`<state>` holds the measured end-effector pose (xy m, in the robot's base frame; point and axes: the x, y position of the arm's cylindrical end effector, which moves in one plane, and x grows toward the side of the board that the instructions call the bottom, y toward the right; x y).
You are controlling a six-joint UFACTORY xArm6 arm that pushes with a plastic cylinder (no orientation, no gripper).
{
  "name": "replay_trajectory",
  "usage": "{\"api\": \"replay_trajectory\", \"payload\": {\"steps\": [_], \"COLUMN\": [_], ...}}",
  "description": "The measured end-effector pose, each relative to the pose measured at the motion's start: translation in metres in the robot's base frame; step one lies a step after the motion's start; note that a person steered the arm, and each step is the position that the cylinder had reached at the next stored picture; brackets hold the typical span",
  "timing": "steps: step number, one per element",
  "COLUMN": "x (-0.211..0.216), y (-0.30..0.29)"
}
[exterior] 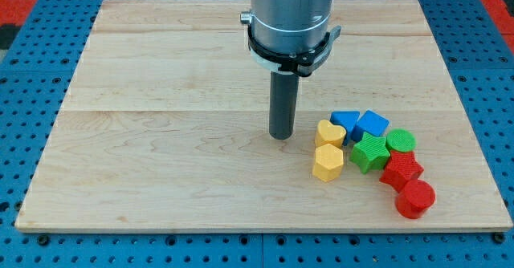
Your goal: Separate the yellow blocks from the group of blocks
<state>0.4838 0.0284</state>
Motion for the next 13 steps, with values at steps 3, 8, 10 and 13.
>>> {"api": "replay_trajectory", "payload": {"steps": [3, 8, 10, 13], "x": [0.003, 0.12, 0.082, 0.011], "y": [-0.091, 0.024, 0.059, 0.073]}}
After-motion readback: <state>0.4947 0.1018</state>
